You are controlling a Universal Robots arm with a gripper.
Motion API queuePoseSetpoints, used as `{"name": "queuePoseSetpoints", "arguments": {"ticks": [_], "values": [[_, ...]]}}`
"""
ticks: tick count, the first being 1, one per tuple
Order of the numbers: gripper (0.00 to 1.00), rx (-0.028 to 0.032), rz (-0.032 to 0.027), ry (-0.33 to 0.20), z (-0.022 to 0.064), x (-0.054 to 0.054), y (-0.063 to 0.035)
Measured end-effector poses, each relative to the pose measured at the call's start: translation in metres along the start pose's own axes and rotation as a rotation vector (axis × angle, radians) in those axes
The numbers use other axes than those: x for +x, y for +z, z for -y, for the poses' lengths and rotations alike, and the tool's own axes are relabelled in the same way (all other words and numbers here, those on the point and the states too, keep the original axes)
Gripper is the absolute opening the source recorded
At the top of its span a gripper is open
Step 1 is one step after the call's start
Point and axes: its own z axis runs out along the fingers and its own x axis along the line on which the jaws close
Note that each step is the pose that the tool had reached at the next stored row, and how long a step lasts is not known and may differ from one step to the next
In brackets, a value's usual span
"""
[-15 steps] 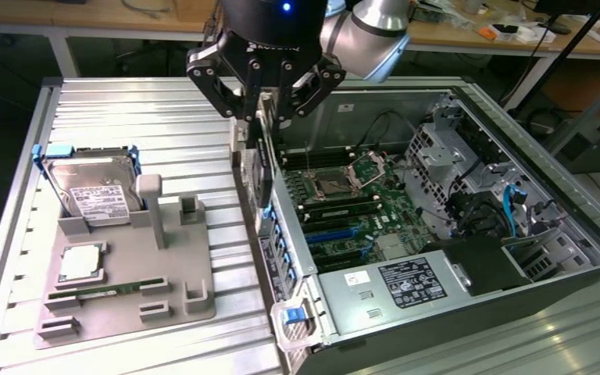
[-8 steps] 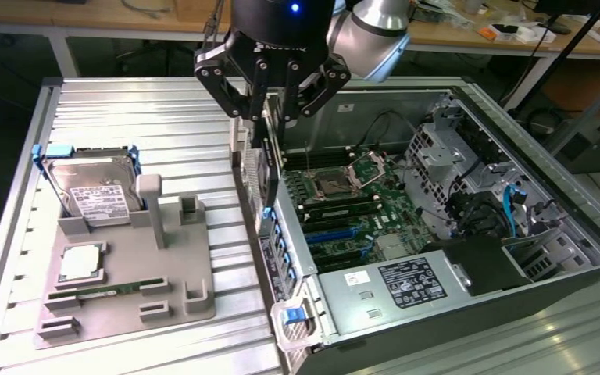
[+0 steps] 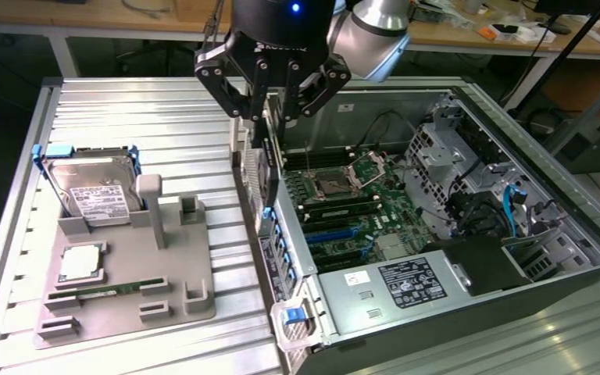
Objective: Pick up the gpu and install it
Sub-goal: 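Pick up the gpu and move the gpu toward the slot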
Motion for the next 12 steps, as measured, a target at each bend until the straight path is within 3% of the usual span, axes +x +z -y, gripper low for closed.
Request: {"name": "queuePoseSetpoints", "arguments": {"ticks": [12], "values": [[0.27,0.0001,-0.0001,0.0,-0.0009,-0.011,0.0003]]}}
